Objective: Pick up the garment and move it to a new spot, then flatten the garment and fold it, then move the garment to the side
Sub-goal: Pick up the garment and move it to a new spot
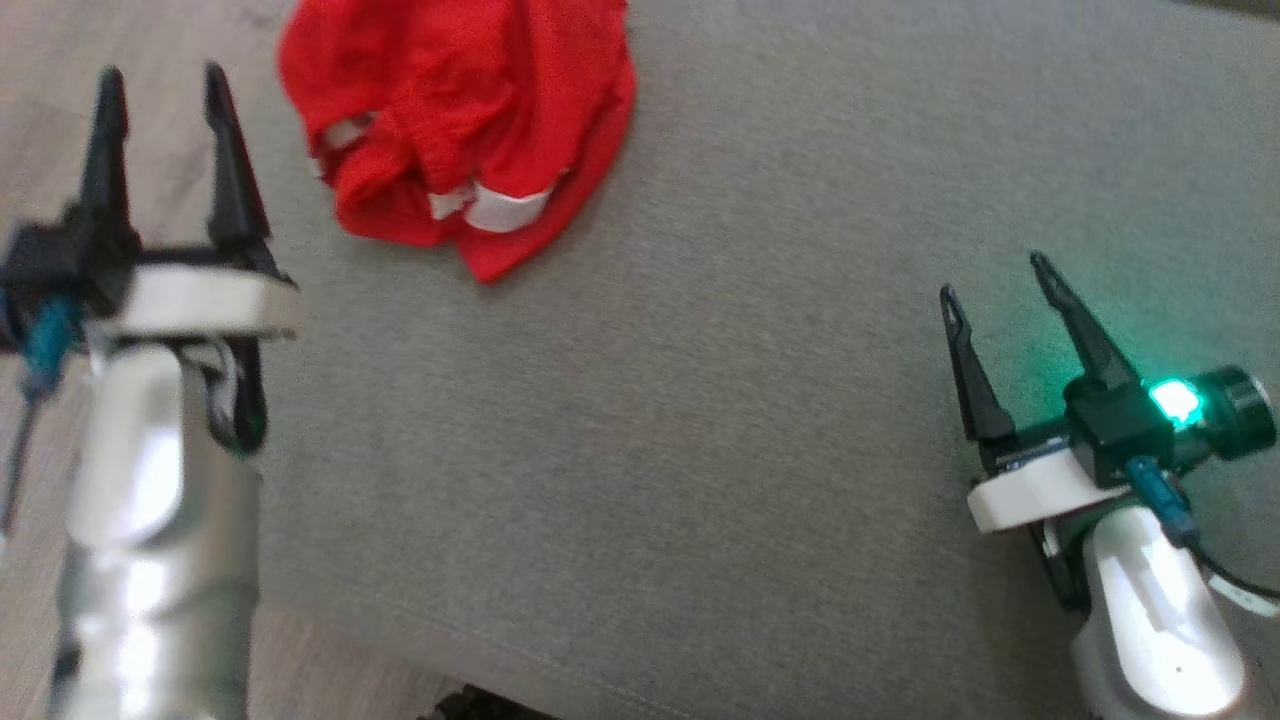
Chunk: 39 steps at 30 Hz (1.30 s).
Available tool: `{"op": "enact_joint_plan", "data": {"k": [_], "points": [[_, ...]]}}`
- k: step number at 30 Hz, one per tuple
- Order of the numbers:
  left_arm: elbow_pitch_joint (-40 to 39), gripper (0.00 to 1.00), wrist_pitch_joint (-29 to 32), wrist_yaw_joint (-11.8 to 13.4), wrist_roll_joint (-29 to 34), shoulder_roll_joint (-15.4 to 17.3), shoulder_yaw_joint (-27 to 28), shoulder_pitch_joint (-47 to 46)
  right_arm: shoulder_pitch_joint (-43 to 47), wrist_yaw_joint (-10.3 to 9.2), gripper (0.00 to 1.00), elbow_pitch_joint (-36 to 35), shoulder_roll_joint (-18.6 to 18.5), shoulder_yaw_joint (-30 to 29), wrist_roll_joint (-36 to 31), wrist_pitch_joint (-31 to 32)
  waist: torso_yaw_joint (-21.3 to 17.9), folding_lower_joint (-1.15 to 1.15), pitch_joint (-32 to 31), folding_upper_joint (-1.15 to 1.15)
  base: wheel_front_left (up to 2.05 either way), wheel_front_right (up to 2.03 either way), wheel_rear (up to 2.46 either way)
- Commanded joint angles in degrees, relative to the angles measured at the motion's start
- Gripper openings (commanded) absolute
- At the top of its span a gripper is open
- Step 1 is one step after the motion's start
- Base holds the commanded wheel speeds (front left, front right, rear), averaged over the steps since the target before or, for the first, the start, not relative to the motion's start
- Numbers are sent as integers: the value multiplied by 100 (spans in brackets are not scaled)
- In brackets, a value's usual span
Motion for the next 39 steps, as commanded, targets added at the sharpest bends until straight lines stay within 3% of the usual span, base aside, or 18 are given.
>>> {"op": "enact_joint_plan", "data": {"k": [1,10,16,17,18,23,30,35,39], "points": [[8,100,-12,-22,-83,285,226,-243,-123,-4,100,-216,2,158,-42,-61,-291,-2,286,0,0,0,0],[2518,100,1092,-262,-804,992,71,-1715,-384,-4,100,-648,-184,385,-6,-61,-925,-2,883,0,0,0,0],[3198,99,1807,-267,-1409,1126,-438,-1877,-387,-4,100,-732,-207,431,18,-61,-1133,-2,1017,0,0,0,0],[3172,35,1803,-267,-1543,1140,-534,-1868,-380,-4,100,-738,-211,418,19,-61,-1144,-2,1023,0,0,0,0],[3123,0,1765,-268,-1688,1166,-618,-1856,-378,-4,100,-742,-215,405,21,-61,-1151,-2,1028,0,0,0,0],[2787,0,1489,-268,-2170,1462,-1159,-1823,-373,-4,100,-711,-189,374,24,-61,-1150,-2,885,0,0,0,0],[2083,0,950,-268,-2195,2060,-1868,-2124,-348,-4,100,-560,59,553,140,-61,-1278,-2,222,0,0,0,0],[1393,0,889,-269,-1946,2468,-2280,-2453,-278,-4,100,-468,234,719,292,-61,-1656,-2,-450,0,0,0,0],[725,0,1204,-269,-1917,2721,-2630,-2624,-215,-4,100,-430,279,917,517,-61,-2170,-2,-922,0,0,0,0]]}}
